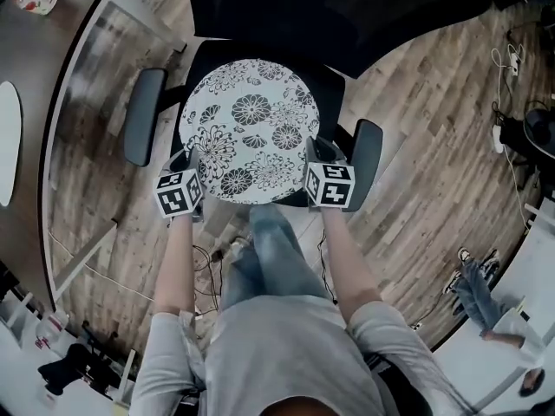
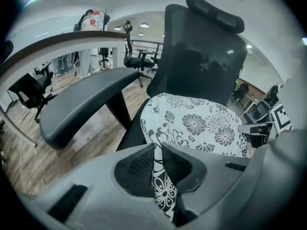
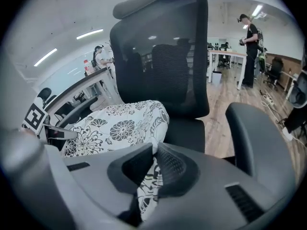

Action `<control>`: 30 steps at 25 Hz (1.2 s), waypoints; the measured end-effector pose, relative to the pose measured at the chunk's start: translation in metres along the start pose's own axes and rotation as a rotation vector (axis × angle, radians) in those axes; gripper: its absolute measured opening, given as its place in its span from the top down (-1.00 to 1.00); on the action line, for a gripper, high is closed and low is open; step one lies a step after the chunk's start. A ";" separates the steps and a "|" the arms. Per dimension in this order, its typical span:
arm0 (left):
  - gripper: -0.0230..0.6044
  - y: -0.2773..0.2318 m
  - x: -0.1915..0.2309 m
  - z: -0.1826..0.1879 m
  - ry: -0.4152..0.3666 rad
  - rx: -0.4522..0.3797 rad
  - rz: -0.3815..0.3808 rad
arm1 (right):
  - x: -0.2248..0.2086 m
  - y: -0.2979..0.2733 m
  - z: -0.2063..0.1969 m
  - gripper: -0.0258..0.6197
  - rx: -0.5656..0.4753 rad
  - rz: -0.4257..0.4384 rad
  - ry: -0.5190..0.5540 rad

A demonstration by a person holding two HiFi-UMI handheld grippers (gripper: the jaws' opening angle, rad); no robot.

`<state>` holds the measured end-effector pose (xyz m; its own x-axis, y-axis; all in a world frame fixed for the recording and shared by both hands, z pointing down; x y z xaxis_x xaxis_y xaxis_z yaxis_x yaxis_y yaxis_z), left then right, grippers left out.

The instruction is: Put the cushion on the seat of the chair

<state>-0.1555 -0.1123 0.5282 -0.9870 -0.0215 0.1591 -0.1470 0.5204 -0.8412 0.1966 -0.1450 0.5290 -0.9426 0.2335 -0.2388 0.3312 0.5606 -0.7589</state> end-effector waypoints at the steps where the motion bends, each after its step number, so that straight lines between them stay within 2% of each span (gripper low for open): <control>1: 0.82 -0.002 0.002 -0.001 0.007 0.007 0.008 | -0.001 -0.003 -0.001 0.83 0.007 -0.003 -0.004; 6: 0.82 -0.022 0.014 -0.005 0.026 0.036 0.026 | -0.005 -0.027 -0.008 0.83 0.054 -0.025 -0.031; 13: 0.82 -0.036 0.009 -0.015 -0.019 0.082 0.031 | -0.018 -0.044 -0.021 0.83 0.132 -0.059 -0.061; 17: 0.81 -0.043 0.013 -0.019 -0.050 0.098 0.065 | -0.023 -0.051 -0.028 0.83 0.160 -0.071 -0.071; 21: 0.80 -0.051 0.016 -0.023 -0.049 0.112 0.076 | -0.029 -0.058 -0.033 0.83 0.174 -0.079 -0.064; 25: 0.73 -0.051 0.020 -0.024 -0.052 0.112 0.087 | -0.032 -0.062 -0.036 0.83 0.182 -0.087 -0.061; 30: 0.54 -0.052 0.022 -0.025 -0.069 0.117 0.108 | -0.036 -0.067 -0.041 0.80 0.205 -0.096 -0.064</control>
<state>-0.1675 -0.1184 0.5883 -0.9990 -0.0314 0.0316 -0.0419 0.4198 -0.9067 0.2097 -0.1583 0.6137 -0.9722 0.1327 -0.1928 0.2307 0.4030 -0.8856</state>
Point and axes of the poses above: the fingertips, and each gripper's own axes: y backward along the fingers, x to its left, z out of its top, the point moved 9 cm from there along y, backward along the fingers, and after that the axes turned 2 degrees about z, right-handed, at the moved point
